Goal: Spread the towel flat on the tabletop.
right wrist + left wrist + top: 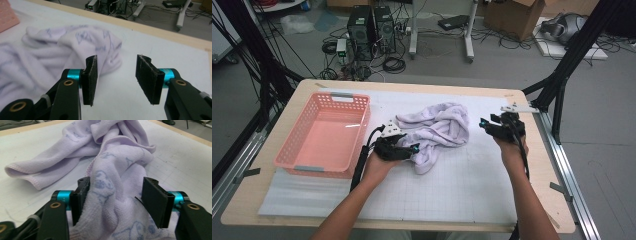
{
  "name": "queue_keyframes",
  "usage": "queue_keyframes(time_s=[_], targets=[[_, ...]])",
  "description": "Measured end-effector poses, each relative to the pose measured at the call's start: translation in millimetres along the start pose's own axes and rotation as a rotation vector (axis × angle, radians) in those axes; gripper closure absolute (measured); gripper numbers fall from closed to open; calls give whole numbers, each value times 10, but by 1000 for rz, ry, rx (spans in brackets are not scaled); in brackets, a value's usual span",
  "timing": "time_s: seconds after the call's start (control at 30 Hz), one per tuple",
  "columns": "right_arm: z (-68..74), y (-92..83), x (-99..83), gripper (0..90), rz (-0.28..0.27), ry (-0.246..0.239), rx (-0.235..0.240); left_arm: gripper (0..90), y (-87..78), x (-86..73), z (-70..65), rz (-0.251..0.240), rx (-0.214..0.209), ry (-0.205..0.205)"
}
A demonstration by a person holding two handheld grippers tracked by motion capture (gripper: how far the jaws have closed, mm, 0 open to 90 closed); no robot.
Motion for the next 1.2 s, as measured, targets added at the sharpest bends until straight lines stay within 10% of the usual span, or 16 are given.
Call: queue_keyframes(time_s=[0.4, 0.57, 0.87, 1.2], targets=[[136, -451, -1015, 451, 30, -14, 41, 385, 219, -77, -146, 115, 11, 71], [190, -537, -1223, 445, 34, -14, 53, 669, 250, -70, -259, 154, 23, 107], [109, -659, -1269, 447, -5, 26, 39, 720, 97, 97, -627, 44, -224, -1], [50, -716, -1283, 446, -27, 48, 24, 721, 43, 331, -1161, 0, -380, 65]])
Point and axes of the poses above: each handheld gripper's, and its own axes: y roughly forward along the jaws, x roughly out of its top, z roughly to its left, the point moved 6 cm from there along y, roughly forward along the jaws, and after that the axes turned 12 degrees about z, right-handed, at the moved point
